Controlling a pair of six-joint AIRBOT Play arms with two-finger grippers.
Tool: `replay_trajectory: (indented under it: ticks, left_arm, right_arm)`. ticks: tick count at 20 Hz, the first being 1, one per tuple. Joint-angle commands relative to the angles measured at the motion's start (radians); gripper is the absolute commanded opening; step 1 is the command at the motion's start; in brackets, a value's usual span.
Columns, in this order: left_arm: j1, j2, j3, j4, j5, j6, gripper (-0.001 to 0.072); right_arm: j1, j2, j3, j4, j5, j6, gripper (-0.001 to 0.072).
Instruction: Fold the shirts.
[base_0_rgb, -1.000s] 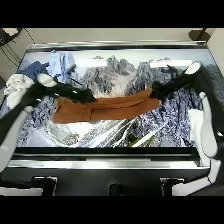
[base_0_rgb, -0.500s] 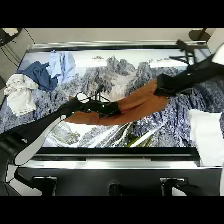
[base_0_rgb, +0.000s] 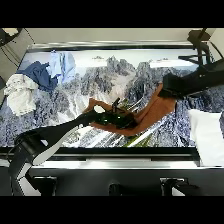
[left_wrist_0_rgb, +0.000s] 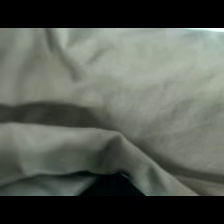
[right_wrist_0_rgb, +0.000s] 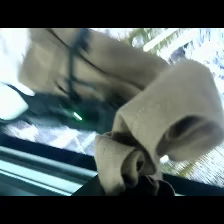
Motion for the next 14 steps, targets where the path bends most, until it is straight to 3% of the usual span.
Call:
replay_trajectory:
  ticks: [1, 5, 7, 11, 14]
  left_arm:
    - [0.045, 0.023, 0.008, -0.047, -0.028, 0.123, 0.0025]
    - [0.307, 0.266, 0.008, 0.388, -0.128, 0.052, 0.0026]
    - [0.469, 0.401, 0.007, 0.528, -0.174, 0.016, 0.0027]
    - [0.806, 0.657, 0.007, 0.574, -0.21, 0.002, 0.0028]
    - [0.98, 0.805, 0.005, 0.574, -0.238, 0.002, 0.0028]
  right_arm:
    - [0.002, -0.024, 0.0, 0.066, -0.089, 0.033, 0.0044]
    - [0.121, -0.13, 0.0, 0.081, -0.191, 0.031, 0.0045]
    - [0.211, -0.203, 0.0, 0.092, -0.298, 0.032, 0.0045]
    - [0.346, -0.389, 0.0, 0.229, -0.449, 0.031, 0.0046]
    - [0.415, -0.525, 0.0, 0.326, -0.559, 0.031, 0.0046]
